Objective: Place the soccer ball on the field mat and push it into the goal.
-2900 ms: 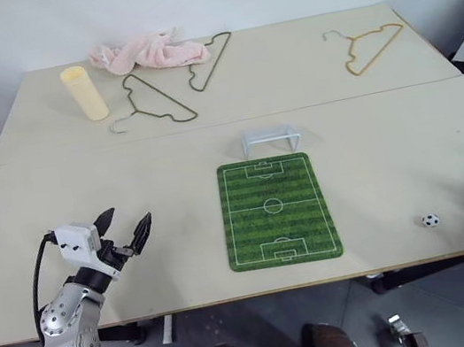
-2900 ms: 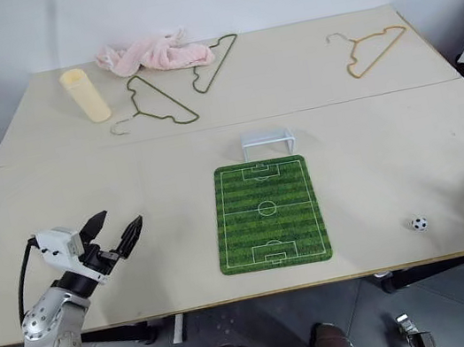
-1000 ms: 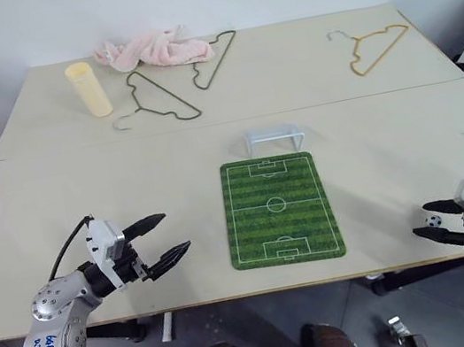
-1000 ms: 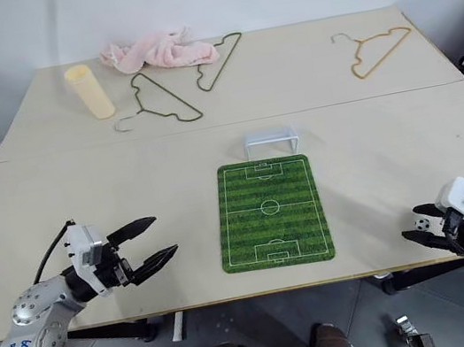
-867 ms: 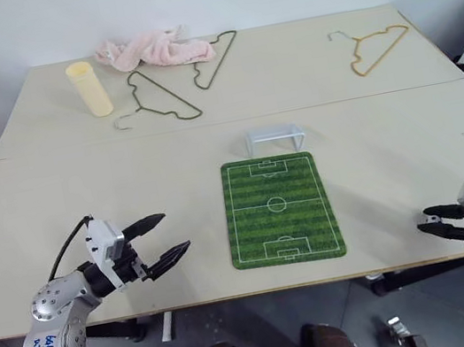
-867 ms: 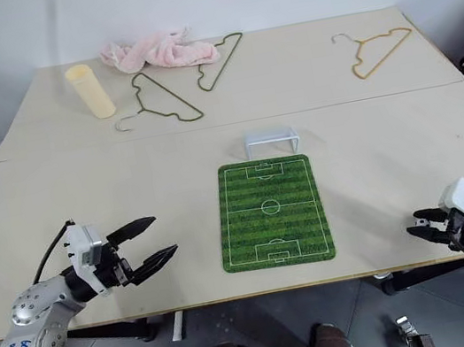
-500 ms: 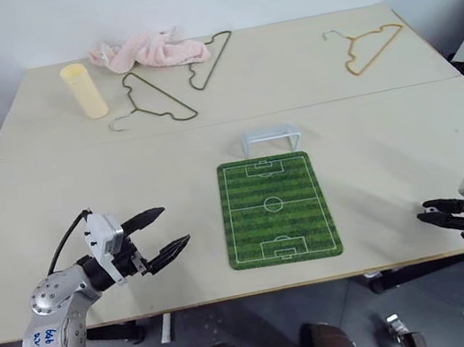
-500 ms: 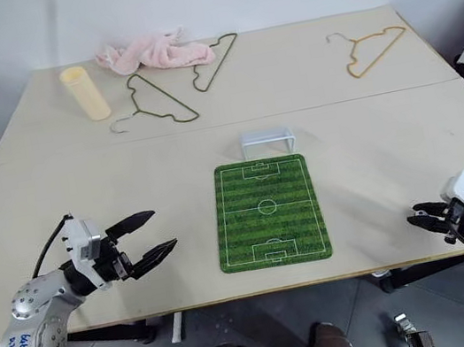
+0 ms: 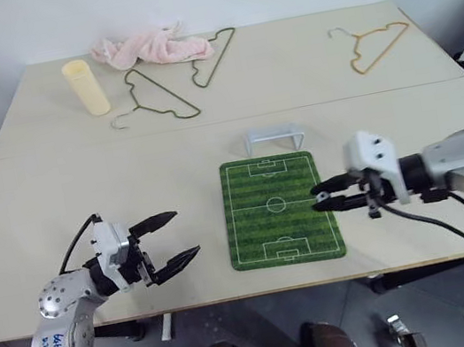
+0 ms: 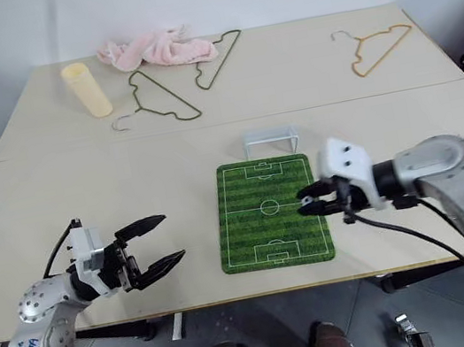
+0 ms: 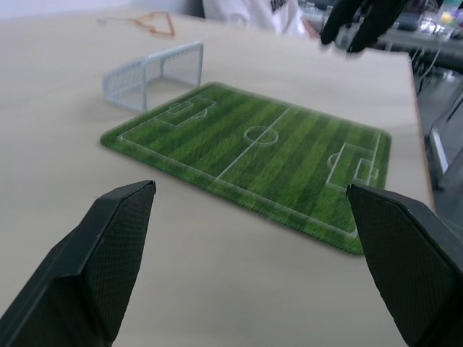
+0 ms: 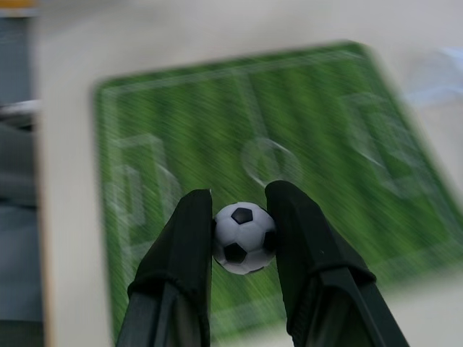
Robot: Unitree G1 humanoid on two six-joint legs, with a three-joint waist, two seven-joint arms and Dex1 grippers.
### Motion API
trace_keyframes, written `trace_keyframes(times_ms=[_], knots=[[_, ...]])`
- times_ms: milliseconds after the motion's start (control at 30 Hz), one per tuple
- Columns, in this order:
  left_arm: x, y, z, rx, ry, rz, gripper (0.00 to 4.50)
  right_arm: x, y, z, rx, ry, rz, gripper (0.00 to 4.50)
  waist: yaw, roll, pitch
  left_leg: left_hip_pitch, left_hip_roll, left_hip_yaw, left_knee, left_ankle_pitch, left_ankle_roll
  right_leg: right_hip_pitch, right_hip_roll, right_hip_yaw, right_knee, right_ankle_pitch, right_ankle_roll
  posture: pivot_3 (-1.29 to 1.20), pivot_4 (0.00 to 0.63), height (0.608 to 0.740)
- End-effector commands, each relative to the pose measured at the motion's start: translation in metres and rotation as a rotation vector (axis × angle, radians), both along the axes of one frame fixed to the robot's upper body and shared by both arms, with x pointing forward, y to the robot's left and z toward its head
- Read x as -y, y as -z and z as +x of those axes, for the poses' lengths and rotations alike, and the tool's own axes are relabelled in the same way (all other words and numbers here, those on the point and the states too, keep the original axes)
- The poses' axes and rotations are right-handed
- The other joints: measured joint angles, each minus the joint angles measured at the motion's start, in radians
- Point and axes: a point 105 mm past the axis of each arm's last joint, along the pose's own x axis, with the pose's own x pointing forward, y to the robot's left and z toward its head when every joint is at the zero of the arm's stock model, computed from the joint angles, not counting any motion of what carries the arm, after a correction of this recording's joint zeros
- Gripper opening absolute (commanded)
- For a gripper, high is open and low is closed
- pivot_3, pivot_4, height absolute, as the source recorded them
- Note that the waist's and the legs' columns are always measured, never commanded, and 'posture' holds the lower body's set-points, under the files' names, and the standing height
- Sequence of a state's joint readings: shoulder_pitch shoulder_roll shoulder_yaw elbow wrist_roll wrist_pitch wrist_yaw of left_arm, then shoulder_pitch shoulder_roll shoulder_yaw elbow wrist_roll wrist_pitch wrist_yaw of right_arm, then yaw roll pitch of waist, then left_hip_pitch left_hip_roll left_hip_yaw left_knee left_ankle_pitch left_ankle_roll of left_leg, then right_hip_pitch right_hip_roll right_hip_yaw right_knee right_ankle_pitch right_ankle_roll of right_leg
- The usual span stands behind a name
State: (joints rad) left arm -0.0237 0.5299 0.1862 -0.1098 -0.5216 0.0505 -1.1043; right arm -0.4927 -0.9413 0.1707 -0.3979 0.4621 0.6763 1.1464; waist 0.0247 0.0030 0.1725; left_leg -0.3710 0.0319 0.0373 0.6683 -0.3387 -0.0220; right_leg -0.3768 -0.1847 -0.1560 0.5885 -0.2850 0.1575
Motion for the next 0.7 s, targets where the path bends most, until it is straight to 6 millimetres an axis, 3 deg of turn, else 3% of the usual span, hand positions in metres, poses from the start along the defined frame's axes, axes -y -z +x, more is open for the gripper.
trace_keyframes(times_ms=[33,167,333,700], knots=[[-0.003,0.002,-0.014,0.028,0.048,0.050,4.50,-0.012,0.004,-0.009,0.005,-0.107,-0.036,0.86,-0.001,0.000,0.000,0.000,0.000,0.000,0.000,0.000,0.000,0.000,0.000,0.000,0.000,0.000,0.000,0.00,0.150,0.740],[-0.013,0.013,-0.027,0.019,0.047,0.079,4.50,-0.019,0.024,-0.014,-0.020,-0.190,-0.072,0.86,-0.003,0.000,0.000,0.000,0.000,0.001,0.001,-0.001,0.000,0.000,0.000,0.000,-0.001,0.000,0.000,0.00,0.150,0.740],[-0.017,0.017,-0.026,0.029,0.000,0.082,4.50,-0.034,0.043,-0.009,-0.029,-0.236,-0.075,0.86,-0.006,-0.001,0.000,0.001,0.001,0.001,0.003,0.000,0.000,0.000,0.000,0.000,0.001,0.000,0.000,0.00,0.150,0.740],[-0.012,0.011,-0.024,0.061,-0.032,0.064,4.50,-0.054,0.061,0.004,-0.028,-0.277,-0.073,0.86,-0.007,0.000,0.000,0.001,0.001,0.001,0.004,-0.001,0.000,0.000,0.000,0.000,0.003,0.000,0.000,0.00,0.150,0.740]])
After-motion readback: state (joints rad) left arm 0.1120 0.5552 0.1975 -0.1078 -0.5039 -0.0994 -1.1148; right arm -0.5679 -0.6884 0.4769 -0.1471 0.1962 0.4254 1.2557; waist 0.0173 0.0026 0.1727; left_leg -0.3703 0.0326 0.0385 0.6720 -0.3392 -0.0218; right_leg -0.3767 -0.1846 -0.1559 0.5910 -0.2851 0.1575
